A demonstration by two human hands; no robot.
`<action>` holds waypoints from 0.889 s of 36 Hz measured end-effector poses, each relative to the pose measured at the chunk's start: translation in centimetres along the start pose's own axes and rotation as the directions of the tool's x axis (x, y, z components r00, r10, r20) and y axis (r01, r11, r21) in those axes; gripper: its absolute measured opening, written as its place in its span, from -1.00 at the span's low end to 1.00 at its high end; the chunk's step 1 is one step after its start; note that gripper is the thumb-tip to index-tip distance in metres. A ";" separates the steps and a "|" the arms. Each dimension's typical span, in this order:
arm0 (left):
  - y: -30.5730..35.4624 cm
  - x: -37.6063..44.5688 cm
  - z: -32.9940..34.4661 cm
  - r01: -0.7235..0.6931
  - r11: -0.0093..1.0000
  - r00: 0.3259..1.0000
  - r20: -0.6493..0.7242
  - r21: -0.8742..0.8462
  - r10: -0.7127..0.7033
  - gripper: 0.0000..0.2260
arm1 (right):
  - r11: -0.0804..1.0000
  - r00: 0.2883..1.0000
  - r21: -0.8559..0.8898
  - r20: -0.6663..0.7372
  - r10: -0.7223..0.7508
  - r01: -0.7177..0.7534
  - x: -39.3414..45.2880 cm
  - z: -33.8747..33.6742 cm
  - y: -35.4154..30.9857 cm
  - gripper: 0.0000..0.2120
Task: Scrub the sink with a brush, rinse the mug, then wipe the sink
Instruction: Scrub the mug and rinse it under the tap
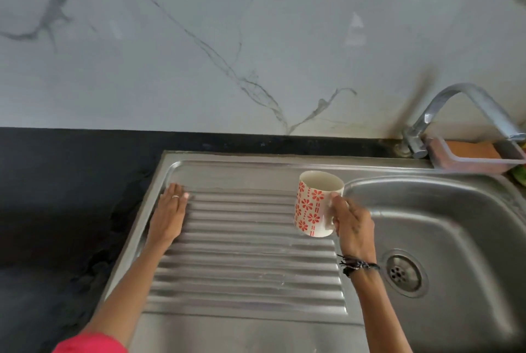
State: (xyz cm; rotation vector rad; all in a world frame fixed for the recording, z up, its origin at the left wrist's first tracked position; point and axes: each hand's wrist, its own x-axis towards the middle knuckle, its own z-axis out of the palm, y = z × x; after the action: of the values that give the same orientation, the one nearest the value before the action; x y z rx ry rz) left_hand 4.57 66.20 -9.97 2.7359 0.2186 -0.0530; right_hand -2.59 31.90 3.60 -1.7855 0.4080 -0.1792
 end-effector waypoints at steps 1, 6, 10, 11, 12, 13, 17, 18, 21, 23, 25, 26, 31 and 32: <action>-0.4 -0.2 -0.1 -0.001 1.000 1.000 -0.015 -0.005 0.001 -0.61 | 1.000 1.000 -0.006 0.002 -0.005 0.005 -0.1 0.4 0.0 -0.65; 1.3 -1.0 -0.6 0.007 1.000 0.998 -0.067 0.012 -0.006 -0.57 | 0.999 1.000 -0.036 0.010 -0.007 0.007 -0.5 1.8 0.3 -0.64; 2.2 -1.3 0.7 0.004 0.996 0.999 -0.037 0.093 -0.001 -0.49 | 0.999 1.000 -0.053 -0.004 0.001 -0.002 -0.5 1.7 0.7 -0.64; 3.0 -1.5 1.0 -0.005 0.998 0.998 -0.056 0.060 0.008 -0.53 | 0.998 1.000 -0.057 -0.005 0.003 -0.003 -0.5 1.6 0.8 -0.64; 3.9 -1.8 1.3 -0.024 0.999 0.997 -0.071 0.036 0.027 -0.54 | 0.998 1.000 -0.065 -0.007 0.004 -0.004 -0.5 1.4 0.9 -0.64; 4.7 -1.9 1.6 -0.053 0.998 0.995 -0.082 0.019 0.054 -0.54 | 0.997 1.000 -0.073 -0.010 0.005 -0.005 -0.5 1.2 1.1 -0.65; 8.6 -2.8 3.2 -0.163 0.987 0.986 -0.023 -0.009 0.162 -0.50 | 0.996 0.999 -0.086 -0.037 -0.005 0.001 -0.6 -0.2 1.3 -0.66; 9.9 -3.2 3.8 -0.191 0.982 0.982 0.006 -0.014 0.191 -0.46 | 0.996 0.999 -0.091 -0.041 -0.011 0.007 -0.6 -0.7 1.2 -0.65; 15.3 -4.5 6.2 -0.322 0.947 0.944 0.078 -0.009 0.322 -0.32 | 0.994 0.998 -0.114 -0.055 -0.012 0.005 -0.4 -2.3 1.1 -0.63; 19.2 -4.8 8.0 -0.409 0.912 0.901 0.151 -0.026 0.408 -0.23 | 0.992 0.997 -0.128 -0.079 -0.015 0.005 -0.3 -3.4 1.3 -0.62; 22.6 -5.1 8.8 -0.477 0.878 0.852 0.220 -0.046 0.475 -0.11 | 0.991 0.994 -0.136 -0.104 -0.021 0.006 -0.1 -4.3 1.5 -0.62; 23.8 -5.2 8.8 -0.503 0.863 0.832 0.245 -0.044 0.497 -0.09 | 0.991 0.993 -0.133 -0.118 -0.023 0.008 -0.1 -4.8 1.6 -0.63; 24.4 -5.7 8.2 -0.581 0.802 0.793 0.123 -0.139 0.596 -0.45 | 0.988 0.988 -0.157 -0.149 -0.033 0.009 0.0 -6.8 1.6 -0.62; 23.6 -5.7 7.8 -0.558 0.816 0.814 0.090 -0.153 0.574 -0.51 | 0.988 0.989 -0.153 -0.148 -0.031 0.009 -0.1 -7.0 1.5 -0.62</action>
State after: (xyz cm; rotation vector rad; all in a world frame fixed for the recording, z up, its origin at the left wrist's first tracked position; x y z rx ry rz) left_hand 2.68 40.89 -7.80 2.5477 -0.6200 -0.0528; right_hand -5.27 25.25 3.93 -1.9330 0.5229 -0.3049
